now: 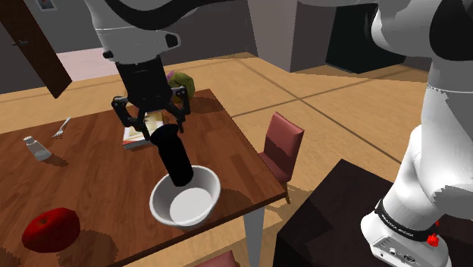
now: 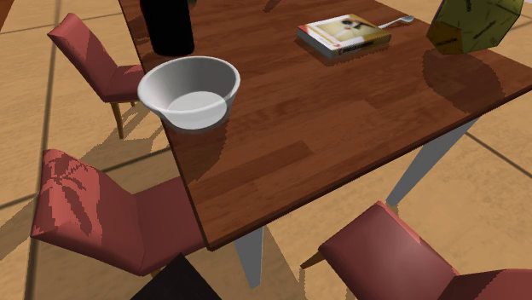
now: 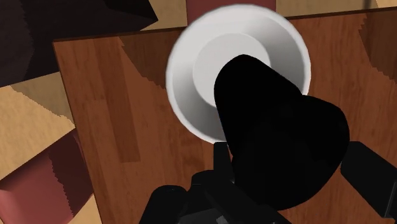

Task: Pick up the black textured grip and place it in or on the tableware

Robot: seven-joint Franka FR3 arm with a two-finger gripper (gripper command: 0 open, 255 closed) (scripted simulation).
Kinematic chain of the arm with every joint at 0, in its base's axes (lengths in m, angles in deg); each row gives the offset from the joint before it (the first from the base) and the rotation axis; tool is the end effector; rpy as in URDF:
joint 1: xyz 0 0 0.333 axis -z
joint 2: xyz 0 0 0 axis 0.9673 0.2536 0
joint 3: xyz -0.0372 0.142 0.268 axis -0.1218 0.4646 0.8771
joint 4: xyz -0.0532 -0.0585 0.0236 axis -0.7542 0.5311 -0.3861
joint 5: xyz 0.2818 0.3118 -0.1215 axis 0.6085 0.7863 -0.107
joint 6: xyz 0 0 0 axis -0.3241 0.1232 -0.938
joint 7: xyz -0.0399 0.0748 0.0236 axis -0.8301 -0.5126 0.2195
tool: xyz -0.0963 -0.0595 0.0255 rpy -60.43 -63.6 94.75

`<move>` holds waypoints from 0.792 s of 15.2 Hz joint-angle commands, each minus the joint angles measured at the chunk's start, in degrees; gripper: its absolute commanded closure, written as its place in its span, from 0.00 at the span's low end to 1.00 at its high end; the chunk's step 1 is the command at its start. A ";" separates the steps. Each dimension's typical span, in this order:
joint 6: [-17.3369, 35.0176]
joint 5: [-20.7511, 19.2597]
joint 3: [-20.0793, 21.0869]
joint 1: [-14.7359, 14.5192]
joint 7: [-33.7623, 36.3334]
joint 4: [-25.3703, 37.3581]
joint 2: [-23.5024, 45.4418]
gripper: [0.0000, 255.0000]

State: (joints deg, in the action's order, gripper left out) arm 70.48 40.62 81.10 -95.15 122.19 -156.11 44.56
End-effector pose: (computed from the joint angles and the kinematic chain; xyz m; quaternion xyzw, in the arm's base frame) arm 0.4955 0.4601 0.5610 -0.9767 0.2144 0.0001 0.0018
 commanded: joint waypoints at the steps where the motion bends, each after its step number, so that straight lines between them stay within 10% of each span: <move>1: 1.68 0.19 -0.01 0.23 0.00 -2.04 -0.46 1.00; 12: 10.55 0.53 -0.25 1.11 0.00 -11.77 -1.38 1.00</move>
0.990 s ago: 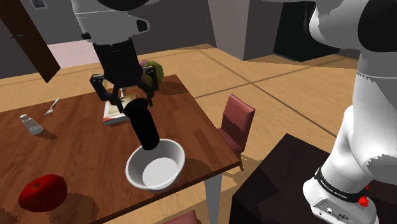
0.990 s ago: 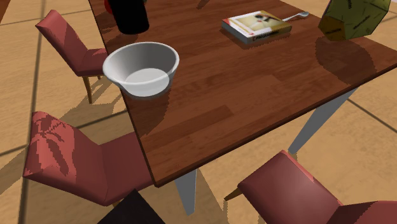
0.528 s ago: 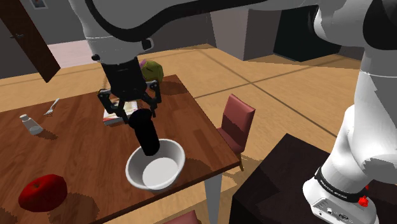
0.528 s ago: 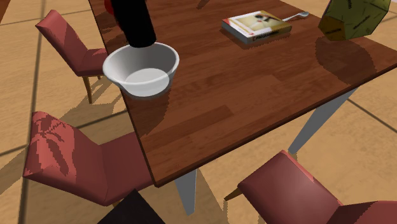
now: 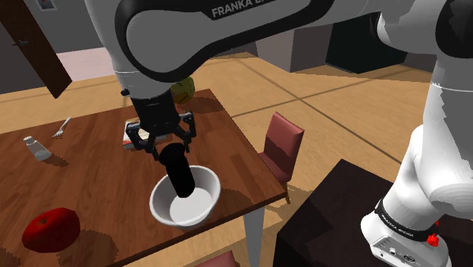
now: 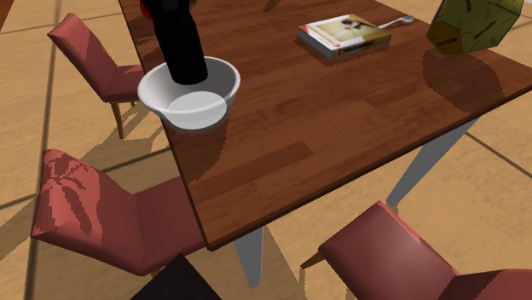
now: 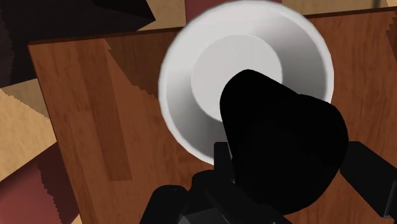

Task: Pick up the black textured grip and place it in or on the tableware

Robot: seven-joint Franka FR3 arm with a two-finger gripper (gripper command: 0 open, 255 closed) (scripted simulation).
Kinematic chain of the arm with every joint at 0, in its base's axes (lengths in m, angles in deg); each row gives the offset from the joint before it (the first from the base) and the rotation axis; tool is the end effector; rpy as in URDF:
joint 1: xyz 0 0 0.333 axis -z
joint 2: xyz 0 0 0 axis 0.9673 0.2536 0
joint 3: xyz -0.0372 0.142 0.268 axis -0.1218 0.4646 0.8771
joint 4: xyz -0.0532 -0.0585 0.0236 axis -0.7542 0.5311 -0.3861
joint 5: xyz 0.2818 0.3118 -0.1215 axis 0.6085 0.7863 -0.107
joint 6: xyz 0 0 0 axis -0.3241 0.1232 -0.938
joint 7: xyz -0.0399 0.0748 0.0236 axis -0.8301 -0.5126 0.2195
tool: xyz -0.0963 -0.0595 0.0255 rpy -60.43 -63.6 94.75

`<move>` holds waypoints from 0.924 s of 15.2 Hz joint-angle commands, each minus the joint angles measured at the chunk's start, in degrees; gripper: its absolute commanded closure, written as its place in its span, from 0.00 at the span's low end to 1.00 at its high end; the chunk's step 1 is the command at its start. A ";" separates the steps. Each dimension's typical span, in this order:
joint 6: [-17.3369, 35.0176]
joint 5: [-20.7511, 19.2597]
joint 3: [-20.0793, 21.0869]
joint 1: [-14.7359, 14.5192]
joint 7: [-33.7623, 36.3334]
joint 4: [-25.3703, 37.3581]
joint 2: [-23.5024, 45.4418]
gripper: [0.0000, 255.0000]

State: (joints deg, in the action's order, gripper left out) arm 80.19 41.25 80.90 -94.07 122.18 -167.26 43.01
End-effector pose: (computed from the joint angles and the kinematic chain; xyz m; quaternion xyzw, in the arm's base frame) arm 0.4935 0.4597 0.4912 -0.9767 0.2145 0.0003 0.0018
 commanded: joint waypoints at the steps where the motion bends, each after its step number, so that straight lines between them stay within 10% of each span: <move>1: 1.51 -0.12 -0.07 0.07 0.02 -1.28 0.18 1.00; 9: 1.51 -0.12 -0.07 0.07 0.02 -1.28 0.18 1.00; 10: 1.51 -0.12 -0.07 0.07 0.02 -1.28 0.19 0.00; 14: 1.50 -0.12 -0.07 0.07 0.01 -1.25 0.20 0.00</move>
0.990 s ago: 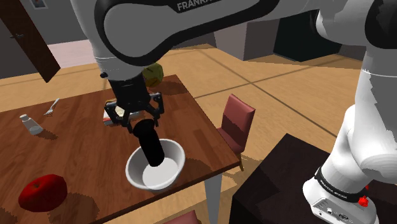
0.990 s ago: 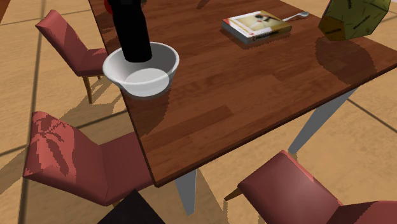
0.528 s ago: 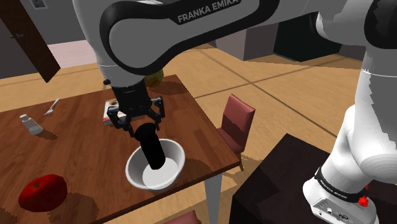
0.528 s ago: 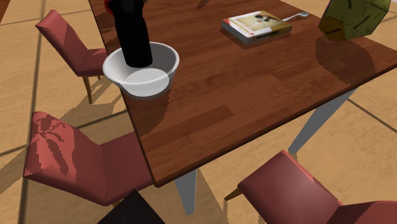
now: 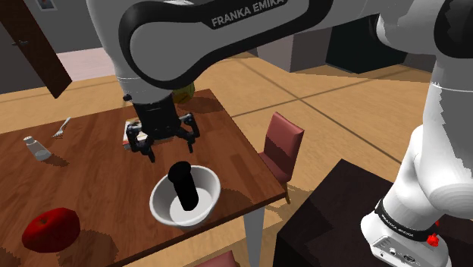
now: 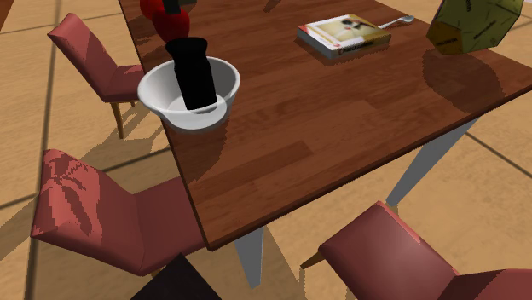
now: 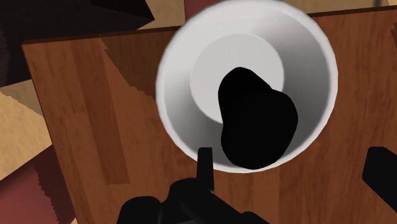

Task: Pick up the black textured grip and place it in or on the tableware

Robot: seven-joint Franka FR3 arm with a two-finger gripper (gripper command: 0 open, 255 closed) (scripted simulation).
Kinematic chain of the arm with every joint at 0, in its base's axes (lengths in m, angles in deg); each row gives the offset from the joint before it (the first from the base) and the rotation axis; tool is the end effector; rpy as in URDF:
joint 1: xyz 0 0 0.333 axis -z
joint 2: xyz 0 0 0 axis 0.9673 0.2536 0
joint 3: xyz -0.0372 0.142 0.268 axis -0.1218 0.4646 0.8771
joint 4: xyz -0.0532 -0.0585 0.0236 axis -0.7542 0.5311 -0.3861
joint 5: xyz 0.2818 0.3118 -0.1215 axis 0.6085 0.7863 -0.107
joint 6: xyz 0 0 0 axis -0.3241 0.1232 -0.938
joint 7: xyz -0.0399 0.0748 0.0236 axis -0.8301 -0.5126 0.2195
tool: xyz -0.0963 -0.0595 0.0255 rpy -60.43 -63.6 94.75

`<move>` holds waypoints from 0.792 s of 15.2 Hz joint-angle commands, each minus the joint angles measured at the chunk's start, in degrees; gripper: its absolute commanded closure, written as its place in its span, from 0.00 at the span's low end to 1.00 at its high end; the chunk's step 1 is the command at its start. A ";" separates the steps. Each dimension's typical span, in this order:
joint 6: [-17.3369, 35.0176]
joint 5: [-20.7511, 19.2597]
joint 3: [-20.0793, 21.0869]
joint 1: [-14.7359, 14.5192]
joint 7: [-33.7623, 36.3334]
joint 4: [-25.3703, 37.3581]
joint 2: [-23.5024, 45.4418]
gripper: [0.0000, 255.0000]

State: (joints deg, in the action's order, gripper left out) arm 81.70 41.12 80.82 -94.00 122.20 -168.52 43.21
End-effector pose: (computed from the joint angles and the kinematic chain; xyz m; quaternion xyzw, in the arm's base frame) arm 0.4945 0.4597 0.4798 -0.9767 0.2145 -0.0002 0.0023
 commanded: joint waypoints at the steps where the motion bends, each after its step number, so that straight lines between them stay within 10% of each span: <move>1: 0.01 0.01 0.00 0.00 0.01 -0.03 -0.02 0.00; 12: -7.48 -0.12 0.21 -0.62 -0.07 7.92 0.46 0.00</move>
State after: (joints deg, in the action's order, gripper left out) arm 74.23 41.00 81.03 -94.63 122.13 -160.59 43.67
